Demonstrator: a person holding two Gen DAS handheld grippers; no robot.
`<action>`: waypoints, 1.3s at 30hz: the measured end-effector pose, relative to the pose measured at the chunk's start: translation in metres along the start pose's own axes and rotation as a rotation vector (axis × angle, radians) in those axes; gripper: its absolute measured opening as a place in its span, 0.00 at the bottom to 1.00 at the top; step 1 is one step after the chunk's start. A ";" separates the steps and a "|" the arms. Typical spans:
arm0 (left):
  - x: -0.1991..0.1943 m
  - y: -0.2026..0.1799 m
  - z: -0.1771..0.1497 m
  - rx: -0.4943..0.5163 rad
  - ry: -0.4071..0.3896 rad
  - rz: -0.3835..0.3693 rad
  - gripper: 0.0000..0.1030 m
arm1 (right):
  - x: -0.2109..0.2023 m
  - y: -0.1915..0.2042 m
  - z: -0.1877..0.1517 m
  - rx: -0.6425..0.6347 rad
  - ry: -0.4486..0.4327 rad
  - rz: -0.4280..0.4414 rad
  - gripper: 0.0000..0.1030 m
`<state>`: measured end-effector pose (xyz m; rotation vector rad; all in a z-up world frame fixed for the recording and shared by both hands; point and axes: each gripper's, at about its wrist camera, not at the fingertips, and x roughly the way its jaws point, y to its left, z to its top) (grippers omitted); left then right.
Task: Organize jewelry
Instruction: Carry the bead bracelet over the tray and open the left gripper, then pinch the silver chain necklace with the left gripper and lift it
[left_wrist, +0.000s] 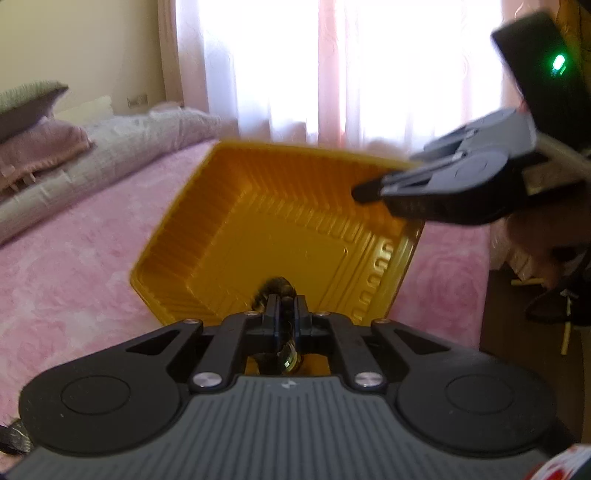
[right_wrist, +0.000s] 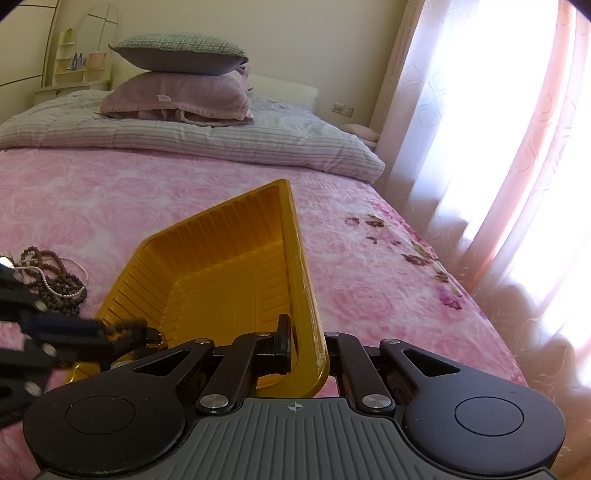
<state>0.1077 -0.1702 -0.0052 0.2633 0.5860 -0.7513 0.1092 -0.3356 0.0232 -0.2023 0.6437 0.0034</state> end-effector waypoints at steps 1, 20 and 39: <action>0.005 0.002 -0.002 -0.010 0.015 -0.010 0.06 | 0.000 0.000 0.000 0.001 0.000 0.001 0.05; -0.027 0.045 -0.038 -0.161 0.024 0.102 0.20 | 0.000 0.000 0.000 0.002 0.003 -0.002 0.05; -0.062 0.162 -0.114 -0.335 0.145 0.562 0.21 | 0.002 0.000 0.001 -0.009 0.009 -0.013 0.05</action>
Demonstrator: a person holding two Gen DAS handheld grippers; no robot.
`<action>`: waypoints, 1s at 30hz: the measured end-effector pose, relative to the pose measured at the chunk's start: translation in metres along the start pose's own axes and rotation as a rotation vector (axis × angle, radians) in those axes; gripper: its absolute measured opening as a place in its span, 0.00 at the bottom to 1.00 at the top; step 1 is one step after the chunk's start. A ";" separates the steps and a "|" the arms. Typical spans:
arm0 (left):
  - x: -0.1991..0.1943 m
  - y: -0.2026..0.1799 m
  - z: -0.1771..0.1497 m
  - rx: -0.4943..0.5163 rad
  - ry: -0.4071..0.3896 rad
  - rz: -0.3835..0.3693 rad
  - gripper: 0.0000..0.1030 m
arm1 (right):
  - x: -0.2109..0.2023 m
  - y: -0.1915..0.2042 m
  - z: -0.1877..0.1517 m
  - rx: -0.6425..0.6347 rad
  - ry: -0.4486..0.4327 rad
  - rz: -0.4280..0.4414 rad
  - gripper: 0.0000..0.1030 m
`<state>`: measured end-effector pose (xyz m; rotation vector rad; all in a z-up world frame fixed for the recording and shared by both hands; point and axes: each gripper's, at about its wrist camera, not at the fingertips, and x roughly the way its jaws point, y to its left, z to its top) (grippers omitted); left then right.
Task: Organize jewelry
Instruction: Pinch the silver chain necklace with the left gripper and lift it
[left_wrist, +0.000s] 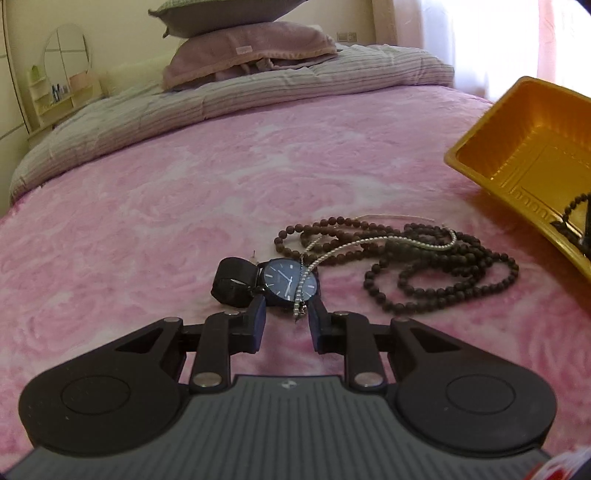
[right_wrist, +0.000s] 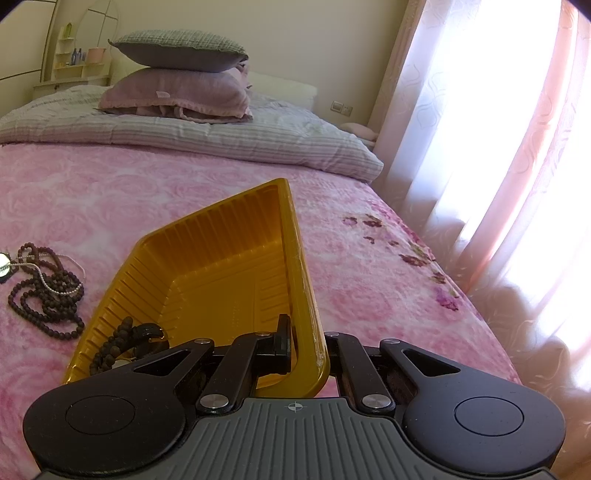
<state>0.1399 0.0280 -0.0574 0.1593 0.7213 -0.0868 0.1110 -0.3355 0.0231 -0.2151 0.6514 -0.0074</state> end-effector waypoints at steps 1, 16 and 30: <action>0.002 0.002 0.000 -0.005 0.005 -0.008 0.21 | 0.000 0.001 0.000 0.000 0.001 -0.001 0.05; -0.006 0.001 0.007 0.054 0.001 -0.005 0.03 | 0.001 0.000 0.001 -0.001 -0.001 0.001 0.05; -0.079 0.009 0.086 0.133 -0.217 -0.085 0.03 | -0.001 0.000 0.002 -0.003 -0.007 0.003 0.05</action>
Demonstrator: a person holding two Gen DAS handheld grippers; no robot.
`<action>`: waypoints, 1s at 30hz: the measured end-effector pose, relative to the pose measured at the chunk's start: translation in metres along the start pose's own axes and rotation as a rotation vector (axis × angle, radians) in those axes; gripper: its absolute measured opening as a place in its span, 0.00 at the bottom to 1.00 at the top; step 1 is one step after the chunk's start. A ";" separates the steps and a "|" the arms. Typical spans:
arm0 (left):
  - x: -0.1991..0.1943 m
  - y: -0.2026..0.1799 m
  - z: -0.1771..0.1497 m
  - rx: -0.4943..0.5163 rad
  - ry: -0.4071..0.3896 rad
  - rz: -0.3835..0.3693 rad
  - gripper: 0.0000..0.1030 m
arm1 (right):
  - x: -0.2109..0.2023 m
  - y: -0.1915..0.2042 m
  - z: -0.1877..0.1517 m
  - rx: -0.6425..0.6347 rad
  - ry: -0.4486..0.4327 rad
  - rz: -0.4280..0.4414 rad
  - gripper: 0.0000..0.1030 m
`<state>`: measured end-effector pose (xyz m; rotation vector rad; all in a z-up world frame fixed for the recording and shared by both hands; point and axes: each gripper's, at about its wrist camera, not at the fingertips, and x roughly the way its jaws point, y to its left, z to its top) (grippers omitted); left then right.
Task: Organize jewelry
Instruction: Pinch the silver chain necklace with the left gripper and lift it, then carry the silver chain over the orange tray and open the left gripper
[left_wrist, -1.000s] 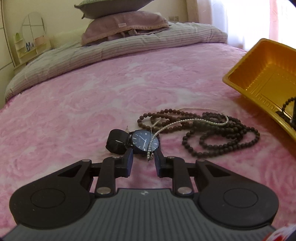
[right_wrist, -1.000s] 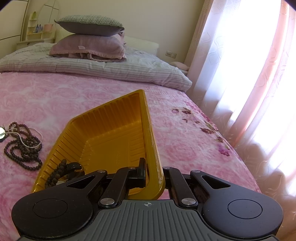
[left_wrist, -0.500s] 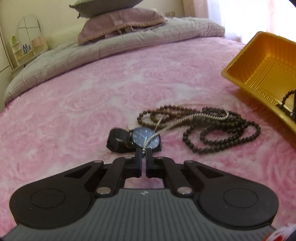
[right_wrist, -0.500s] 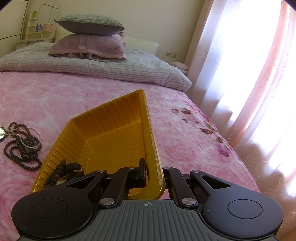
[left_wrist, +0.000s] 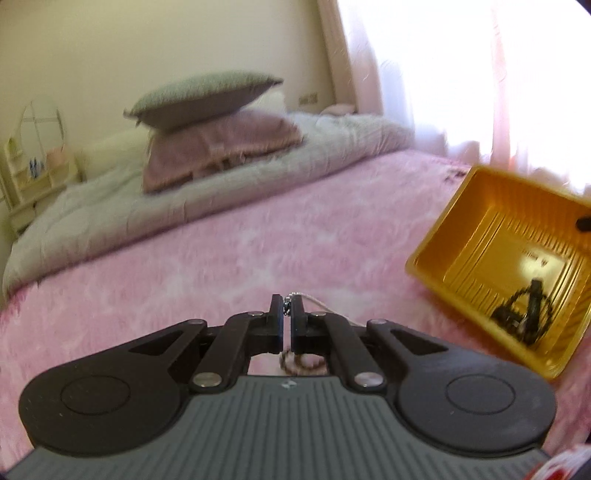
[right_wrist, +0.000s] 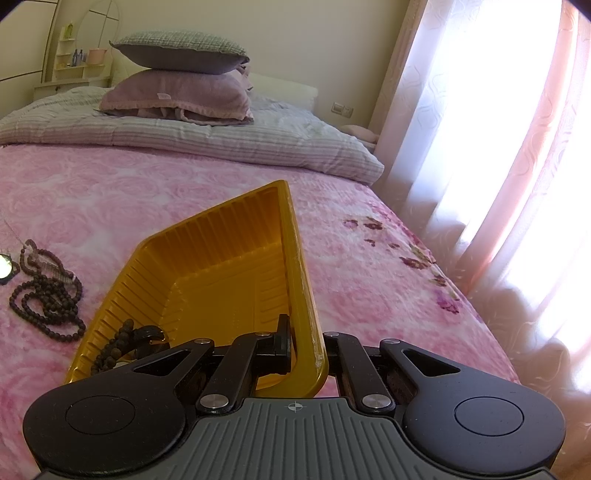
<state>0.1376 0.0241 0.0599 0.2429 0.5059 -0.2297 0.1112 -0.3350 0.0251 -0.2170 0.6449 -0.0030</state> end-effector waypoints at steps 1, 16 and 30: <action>-0.004 0.000 0.007 0.006 -0.016 -0.007 0.03 | 0.000 0.000 0.000 0.000 0.000 0.000 0.05; -0.041 0.007 0.076 0.043 -0.183 -0.042 0.03 | -0.002 0.004 0.004 -0.005 -0.013 0.007 0.05; -0.069 0.028 0.125 0.065 -0.288 -0.021 0.03 | -0.002 0.006 0.006 -0.010 -0.021 0.011 0.05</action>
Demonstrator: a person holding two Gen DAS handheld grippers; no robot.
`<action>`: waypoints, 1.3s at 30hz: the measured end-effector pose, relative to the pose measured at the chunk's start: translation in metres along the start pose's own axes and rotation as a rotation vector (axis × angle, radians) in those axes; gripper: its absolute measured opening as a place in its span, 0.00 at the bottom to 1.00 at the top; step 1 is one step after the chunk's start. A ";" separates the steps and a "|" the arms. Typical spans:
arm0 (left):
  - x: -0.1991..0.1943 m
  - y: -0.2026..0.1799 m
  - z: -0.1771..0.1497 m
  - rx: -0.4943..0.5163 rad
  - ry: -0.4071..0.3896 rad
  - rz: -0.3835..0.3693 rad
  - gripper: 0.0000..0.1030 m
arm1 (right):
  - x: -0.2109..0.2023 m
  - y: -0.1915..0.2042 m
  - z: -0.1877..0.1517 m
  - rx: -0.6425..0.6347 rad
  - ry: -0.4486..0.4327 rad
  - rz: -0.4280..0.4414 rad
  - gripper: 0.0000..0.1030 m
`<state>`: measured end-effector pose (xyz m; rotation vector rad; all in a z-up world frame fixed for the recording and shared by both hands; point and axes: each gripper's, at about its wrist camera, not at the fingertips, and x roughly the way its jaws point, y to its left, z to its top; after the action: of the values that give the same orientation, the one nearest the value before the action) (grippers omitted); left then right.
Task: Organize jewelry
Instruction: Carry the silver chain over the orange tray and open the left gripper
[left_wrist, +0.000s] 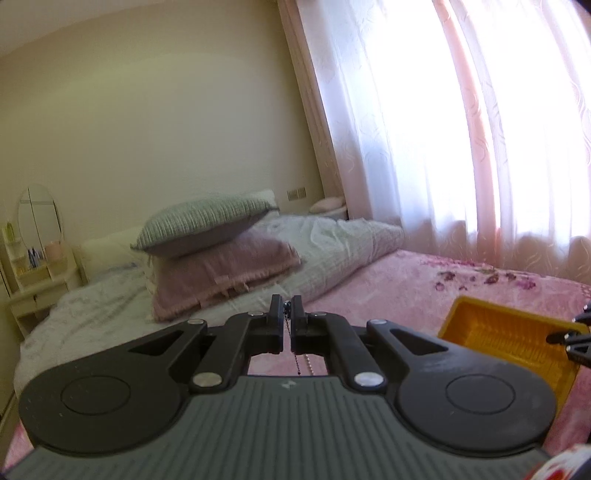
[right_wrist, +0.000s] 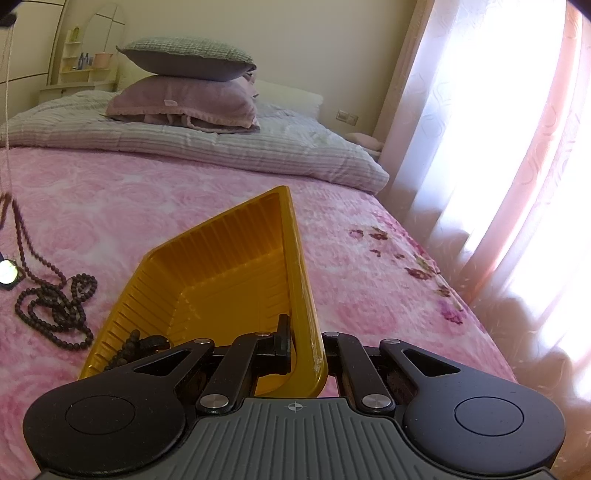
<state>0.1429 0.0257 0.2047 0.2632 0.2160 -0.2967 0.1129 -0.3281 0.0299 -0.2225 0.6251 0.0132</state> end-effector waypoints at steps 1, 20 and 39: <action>0.000 0.002 0.005 -0.002 -0.010 0.001 0.03 | 0.000 0.000 0.000 0.000 0.000 0.000 0.05; 0.049 -0.030 -0.064 0.042 0.273 -0.132 0.02 | 0.001 0.000 0.001 0.000 -0.005 0.000 0.05; 0.015 -0.037 -0.070 -0.003 0.249 -0.256 0.02 | 0.004 -0.003 -0.001 0.006 -0.008 -0.005 0.06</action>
<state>0.1332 0.0080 0.1264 0.2692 0.4982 -0.5175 0.1154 -0.3316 0.0276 -0.2179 0.6168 0.0070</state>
